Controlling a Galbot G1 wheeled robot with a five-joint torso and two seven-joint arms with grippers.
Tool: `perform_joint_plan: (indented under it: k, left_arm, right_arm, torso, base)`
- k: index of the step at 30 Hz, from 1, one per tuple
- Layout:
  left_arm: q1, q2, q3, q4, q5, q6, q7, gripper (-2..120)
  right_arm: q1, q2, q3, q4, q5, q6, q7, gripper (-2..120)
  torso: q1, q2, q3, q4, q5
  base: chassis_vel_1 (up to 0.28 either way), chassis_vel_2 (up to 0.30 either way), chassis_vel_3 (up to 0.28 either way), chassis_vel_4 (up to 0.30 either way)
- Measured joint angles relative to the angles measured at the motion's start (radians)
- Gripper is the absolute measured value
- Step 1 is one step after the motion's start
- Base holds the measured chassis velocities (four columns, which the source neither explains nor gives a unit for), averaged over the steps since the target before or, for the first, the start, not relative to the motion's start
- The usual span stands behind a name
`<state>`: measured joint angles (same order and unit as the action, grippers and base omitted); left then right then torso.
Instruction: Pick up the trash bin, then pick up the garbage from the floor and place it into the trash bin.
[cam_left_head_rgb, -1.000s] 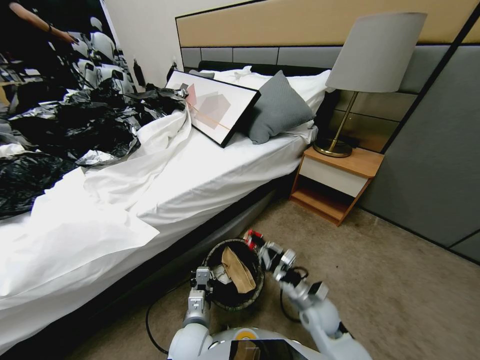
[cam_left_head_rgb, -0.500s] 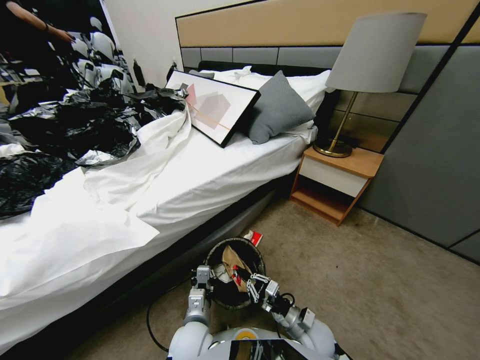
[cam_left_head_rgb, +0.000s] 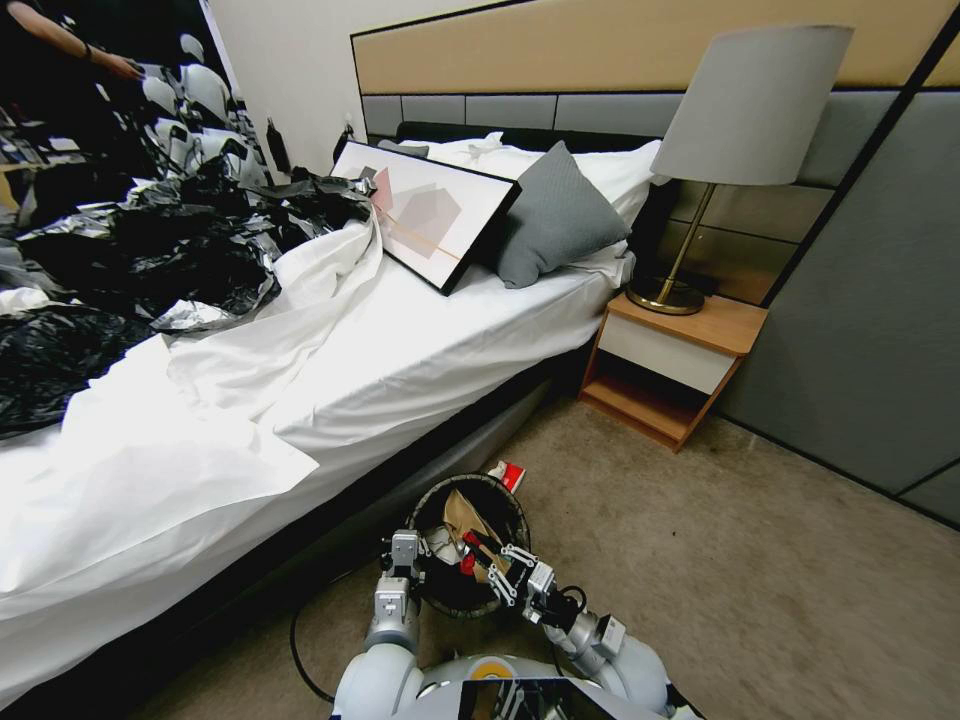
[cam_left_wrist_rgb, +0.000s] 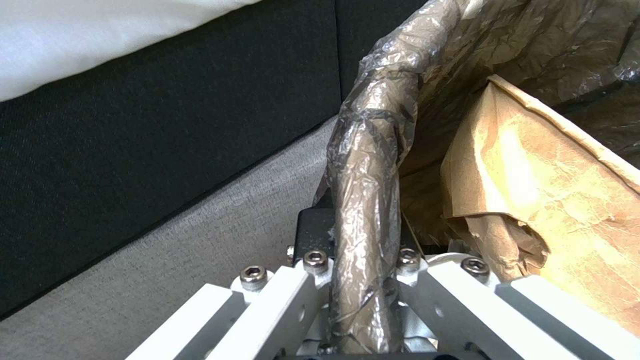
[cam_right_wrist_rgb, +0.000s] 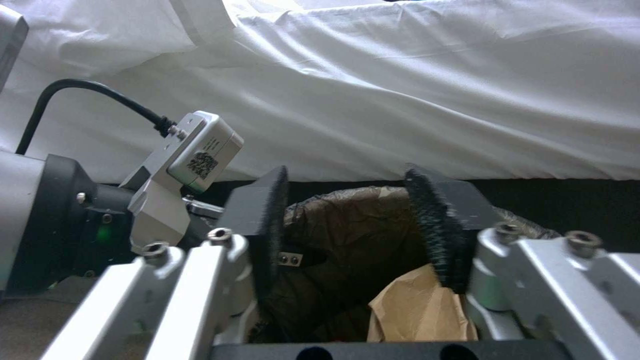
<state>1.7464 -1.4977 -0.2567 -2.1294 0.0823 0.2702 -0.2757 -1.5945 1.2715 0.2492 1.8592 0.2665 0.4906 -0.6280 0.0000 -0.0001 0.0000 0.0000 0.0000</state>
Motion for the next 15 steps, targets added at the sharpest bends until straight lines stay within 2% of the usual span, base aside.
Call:
perform_joint_plan:
  k: [2,4,6,7,10,15]
  left_arm:
    - [0.001,0.002,0.000,-0.001,0.000,0.000,0.000,1]
    - [0.001,0.003,0.000,-0.001,0.000,0.000,0.000,1]
    - [0.002,0.005,0.000,-0.001,0.001,0.000,0.000,1]
    - [0.002,0.005,0.000,-0.001,0.001,0.000,0.000,1]
    - [0.002,0.006,0.000,-0.001,0.001,0.000,0.000,1]
    - [0.003,0.008,0.000,-0.001,0.001,0.000,0.000,1]
  right_arm:
    - [0.003,-0.001,0.000,0.002,0.000,-0.004,0.003,66]
    - [0.004,-0.001,0.000,0.003,0.000,-0.005,0.003,69]
    - [0.003,0.000,-0.001,0.006,-0.001,-0.005,0.007,80]
    - [0.003,0.000,-0.001,0.006,-0.001,-0.005,0.007,80]
    - [-0.002,0.003,-0.004,0.009,-0.006,-0.005,0.010,95]
    - [-0.003,0.005,-0.004,0.012,-0.009,-0.004,0.012,100]
  torso:
    - [0.000,0.000,0.000,0.0000,0.0000]
    - [0.000,0.000,0.000,0.0000,0.0000]
    - [0.000,0.000,0.000,0.0000,0.0000]
    - [0.000,0.000,0.000,0.0000,0.0000]
    - [0.000,0.000,0.000,0.0000,0.0000]
    - [0.000,0.000,0.000,0.0000,0.0000]
  base:
    - [0.000,0.000,0.000,0.000]
    - [0.000,0.000,0.000,0.000]
    - [0.000,0.000,0.000,0.000]
    - [0.000,0.000,0.000,0.000]
    - [0.000,0.000,0.000,0.000]
    - [0.000,0.000,0.000,0.000]
